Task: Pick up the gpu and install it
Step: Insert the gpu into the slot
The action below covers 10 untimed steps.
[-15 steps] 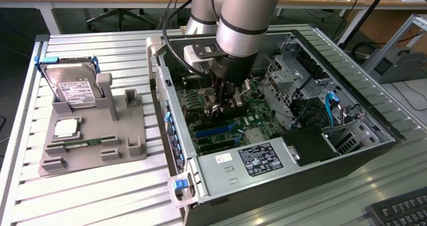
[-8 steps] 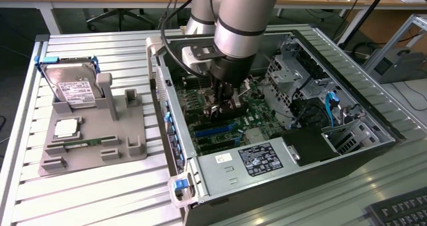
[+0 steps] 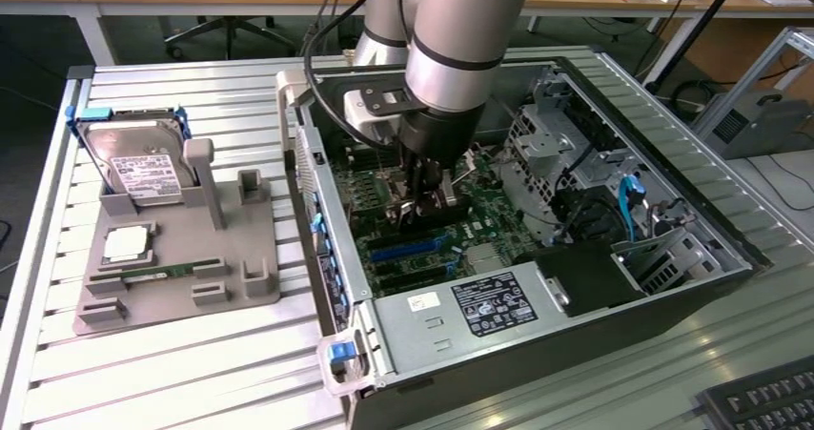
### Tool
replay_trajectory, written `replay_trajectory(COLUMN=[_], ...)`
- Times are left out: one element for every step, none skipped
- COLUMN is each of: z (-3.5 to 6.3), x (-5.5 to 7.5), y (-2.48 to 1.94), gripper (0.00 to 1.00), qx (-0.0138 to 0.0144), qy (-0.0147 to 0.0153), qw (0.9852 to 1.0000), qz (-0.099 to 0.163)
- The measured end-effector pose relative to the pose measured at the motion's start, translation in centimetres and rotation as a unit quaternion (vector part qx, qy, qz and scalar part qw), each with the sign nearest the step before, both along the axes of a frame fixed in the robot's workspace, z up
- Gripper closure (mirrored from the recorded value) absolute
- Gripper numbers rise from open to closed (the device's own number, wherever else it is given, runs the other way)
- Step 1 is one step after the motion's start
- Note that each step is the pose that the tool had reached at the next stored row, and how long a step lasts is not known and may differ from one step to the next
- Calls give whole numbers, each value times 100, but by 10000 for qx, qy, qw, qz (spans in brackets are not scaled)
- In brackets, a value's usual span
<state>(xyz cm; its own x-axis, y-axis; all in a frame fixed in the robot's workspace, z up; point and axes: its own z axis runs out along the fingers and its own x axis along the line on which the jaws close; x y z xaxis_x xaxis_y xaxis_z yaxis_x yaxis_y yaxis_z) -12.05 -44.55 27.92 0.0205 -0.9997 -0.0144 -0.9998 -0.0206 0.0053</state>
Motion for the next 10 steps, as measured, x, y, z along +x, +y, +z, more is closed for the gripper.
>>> replay_trajectory(z=[-2, -4, -7, -8, -10, -11, -11, -11, -12, -13], x=[4, 9, 25, 45, 56, 65, 69, 76, 84, 102], y=[0, 0, 0, 0, 0, 0, -1, -2, -1, -2], gripper=[73, 73, 73, 73, 73, 73, 73, 73, 73, 73], qx=[0, 1, 1, 0, 1, 1, 0, 0, 0, 0], qy=[1, 1, 0, 0, 0, 0, 0, 0, 0, 0], qw=[10000, 10000, 10000, 10000, 10000, 10000, 10000, 10000, 10000, 10000], qz=[-1, -2, -1, -1, -1, -1, -1, -1, -1, -1])
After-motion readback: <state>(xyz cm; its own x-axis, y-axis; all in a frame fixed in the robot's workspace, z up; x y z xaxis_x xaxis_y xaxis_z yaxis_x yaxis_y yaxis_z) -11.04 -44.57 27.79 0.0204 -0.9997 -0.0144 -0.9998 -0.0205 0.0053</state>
